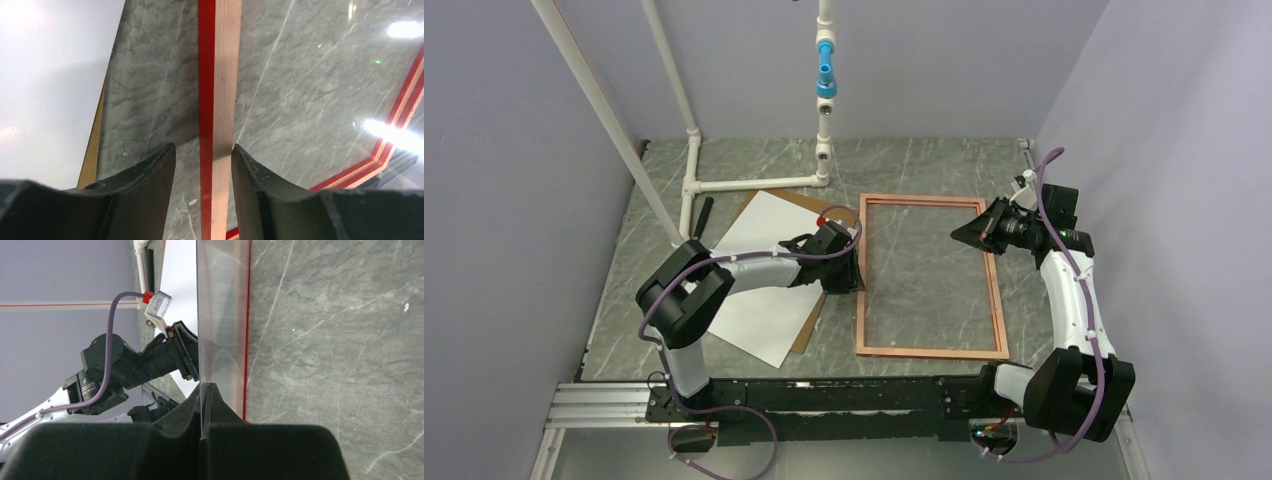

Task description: Put the photo into the frame

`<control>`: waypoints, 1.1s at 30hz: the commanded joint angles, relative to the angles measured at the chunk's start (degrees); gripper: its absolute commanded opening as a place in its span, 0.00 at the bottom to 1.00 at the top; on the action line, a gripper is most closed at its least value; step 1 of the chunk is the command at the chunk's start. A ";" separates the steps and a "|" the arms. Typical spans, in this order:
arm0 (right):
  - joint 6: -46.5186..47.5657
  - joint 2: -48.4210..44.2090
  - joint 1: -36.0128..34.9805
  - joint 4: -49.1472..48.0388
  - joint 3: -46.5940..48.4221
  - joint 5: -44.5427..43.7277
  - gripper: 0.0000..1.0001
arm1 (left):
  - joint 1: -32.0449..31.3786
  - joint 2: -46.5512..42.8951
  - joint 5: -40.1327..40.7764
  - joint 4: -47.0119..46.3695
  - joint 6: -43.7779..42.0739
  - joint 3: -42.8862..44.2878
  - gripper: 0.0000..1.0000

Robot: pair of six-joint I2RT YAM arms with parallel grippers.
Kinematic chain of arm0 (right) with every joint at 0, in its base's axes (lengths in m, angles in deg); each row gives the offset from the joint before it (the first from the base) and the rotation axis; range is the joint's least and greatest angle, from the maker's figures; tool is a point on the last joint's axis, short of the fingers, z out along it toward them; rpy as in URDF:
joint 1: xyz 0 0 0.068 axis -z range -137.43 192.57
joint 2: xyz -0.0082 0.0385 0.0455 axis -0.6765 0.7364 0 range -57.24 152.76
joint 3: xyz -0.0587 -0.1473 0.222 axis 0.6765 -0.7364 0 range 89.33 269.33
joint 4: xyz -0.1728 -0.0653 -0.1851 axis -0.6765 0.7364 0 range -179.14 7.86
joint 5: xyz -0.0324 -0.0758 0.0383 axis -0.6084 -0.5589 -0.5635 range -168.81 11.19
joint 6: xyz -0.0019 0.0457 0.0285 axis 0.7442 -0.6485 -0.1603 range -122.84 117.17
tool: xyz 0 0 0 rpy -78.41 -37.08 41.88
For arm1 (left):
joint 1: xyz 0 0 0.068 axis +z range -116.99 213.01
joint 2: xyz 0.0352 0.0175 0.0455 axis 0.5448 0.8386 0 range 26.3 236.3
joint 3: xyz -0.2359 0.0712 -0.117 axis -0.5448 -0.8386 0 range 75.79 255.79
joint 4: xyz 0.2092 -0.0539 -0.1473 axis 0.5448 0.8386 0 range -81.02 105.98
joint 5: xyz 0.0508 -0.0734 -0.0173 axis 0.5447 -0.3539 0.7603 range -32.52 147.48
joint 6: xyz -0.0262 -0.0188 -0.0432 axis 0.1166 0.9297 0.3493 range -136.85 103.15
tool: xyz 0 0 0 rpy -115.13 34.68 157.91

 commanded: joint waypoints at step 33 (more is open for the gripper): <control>-2.69 2.92 0.16 -6.01 5.70 2.12 0.00 | -0.54 3.81 1.72 4.96 -1.62 1.05 0.49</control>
